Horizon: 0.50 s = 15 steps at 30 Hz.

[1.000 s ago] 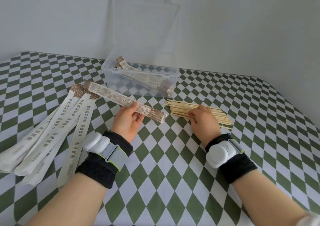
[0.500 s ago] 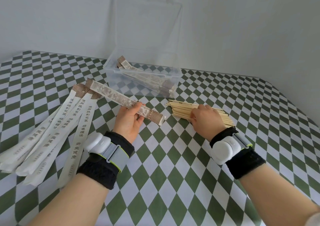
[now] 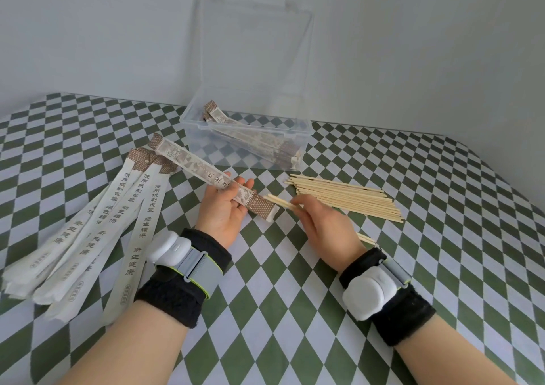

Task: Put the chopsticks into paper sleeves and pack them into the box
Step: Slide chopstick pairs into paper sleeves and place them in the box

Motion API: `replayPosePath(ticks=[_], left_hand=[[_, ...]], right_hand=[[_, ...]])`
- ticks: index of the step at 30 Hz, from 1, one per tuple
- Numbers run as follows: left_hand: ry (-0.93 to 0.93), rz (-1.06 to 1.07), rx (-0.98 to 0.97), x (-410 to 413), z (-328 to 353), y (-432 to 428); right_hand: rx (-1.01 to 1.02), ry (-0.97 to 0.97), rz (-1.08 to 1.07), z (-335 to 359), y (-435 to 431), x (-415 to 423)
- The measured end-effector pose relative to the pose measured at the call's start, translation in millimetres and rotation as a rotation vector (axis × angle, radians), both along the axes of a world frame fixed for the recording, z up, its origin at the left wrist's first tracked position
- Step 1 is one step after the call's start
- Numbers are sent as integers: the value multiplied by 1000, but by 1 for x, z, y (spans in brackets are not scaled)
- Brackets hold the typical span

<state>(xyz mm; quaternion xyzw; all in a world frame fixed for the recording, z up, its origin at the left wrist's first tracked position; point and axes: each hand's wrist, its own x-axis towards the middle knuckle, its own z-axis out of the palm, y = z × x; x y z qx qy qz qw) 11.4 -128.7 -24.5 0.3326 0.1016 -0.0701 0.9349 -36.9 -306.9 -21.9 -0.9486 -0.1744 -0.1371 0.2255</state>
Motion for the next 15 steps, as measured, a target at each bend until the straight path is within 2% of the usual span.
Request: replayPosePath(ticks=[5,15], left_hand=[[-26,34,-53,-1,2,0],[-60,88,-133,0,0,2]], right_hand=[[-112,-24,53,-11,-1,1],[-225,-44,-49,-16,-1,1]])
